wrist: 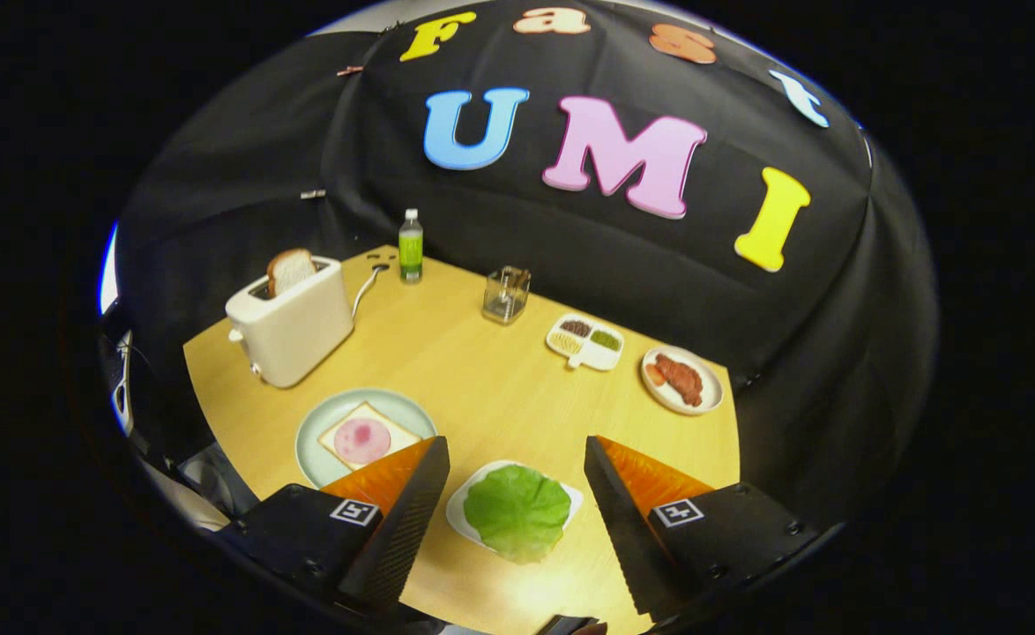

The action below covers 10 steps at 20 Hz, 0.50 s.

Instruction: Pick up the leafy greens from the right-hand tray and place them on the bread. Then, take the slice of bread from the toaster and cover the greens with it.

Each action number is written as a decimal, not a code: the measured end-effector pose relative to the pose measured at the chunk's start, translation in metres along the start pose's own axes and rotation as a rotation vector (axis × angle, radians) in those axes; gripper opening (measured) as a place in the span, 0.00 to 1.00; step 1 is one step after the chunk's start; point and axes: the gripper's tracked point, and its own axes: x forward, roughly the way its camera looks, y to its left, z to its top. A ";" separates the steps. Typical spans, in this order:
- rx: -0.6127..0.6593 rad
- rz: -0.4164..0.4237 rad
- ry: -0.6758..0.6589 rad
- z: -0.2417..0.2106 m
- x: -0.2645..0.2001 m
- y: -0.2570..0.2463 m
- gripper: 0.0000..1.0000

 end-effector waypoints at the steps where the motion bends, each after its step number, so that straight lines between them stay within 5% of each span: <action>1: -0.003 0.011 0.042 -0.015 0.010 -0.002 0.97; 10: 0.036 0.060 0.331 -0.110 0.093 -0.014 0.91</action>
